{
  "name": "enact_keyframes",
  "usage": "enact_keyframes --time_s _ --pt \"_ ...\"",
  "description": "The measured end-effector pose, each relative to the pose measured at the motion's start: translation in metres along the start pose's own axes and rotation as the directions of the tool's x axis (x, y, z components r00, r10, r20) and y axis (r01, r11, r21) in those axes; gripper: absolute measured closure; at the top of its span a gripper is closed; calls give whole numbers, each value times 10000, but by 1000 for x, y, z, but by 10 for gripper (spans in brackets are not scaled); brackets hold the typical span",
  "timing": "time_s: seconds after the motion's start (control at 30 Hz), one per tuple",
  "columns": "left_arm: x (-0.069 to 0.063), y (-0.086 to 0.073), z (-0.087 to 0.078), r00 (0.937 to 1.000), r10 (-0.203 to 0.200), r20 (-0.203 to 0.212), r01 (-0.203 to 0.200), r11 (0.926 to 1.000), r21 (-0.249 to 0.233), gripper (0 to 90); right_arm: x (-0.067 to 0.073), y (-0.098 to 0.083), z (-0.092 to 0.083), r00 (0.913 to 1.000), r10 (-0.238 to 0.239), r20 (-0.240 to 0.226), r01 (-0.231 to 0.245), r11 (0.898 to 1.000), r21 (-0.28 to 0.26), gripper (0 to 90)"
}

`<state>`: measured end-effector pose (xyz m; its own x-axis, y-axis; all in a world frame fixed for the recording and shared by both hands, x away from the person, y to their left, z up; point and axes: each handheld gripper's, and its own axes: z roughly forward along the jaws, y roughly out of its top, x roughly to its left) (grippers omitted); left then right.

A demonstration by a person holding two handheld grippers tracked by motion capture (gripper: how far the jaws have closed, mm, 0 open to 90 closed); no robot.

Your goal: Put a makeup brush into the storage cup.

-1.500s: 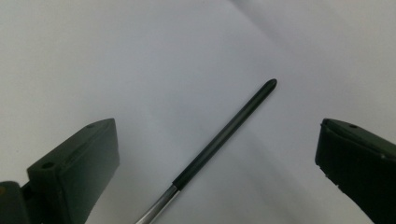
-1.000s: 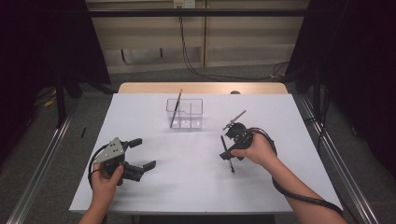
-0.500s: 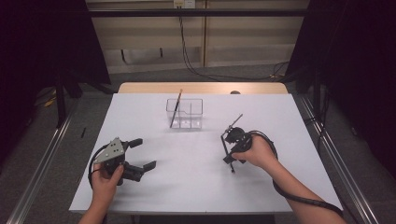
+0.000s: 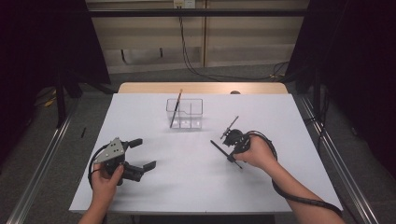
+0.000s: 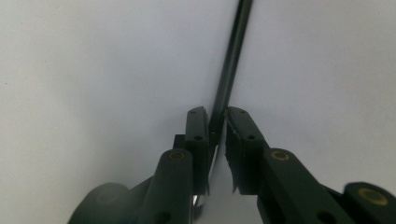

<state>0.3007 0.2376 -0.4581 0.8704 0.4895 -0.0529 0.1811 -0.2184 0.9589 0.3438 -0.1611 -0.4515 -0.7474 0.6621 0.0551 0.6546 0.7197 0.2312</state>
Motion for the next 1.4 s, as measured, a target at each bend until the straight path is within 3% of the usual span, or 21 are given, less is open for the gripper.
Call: enact_keyframes --time_s 0.07,0.27,0.53,0.67,1.03,1.4 --pt "0 0 0 10000 39 -16 -39 10000 -5 1 -2 -1 0 9998 178 -75 -178 9998 -26 841" --pt "0 0 0 10000 39 -13 -39 10000 11 1 -3 -2 0 9999 60 -142 -61 10000 -69 834" --pt "1 1 -1 10000 83 -48 -83 10000 11 1 4 4 1 9992 -190 353 178 9992 353 842" --pt "0 2 -1 10000 80 -30 -80 9999 -69 1 4 5 1 9991 -197 387 182 9991 390 846" --pt "0 2 1 10000 29 -5 -29 10000 -84 0 1 4 0 9986 -501 150 496 9982 342 847" --pt "1 1 1 10000 -19 6 19 10000 -59 0 0 7 -10 9966 -802 -185 799 9967 -131 847"
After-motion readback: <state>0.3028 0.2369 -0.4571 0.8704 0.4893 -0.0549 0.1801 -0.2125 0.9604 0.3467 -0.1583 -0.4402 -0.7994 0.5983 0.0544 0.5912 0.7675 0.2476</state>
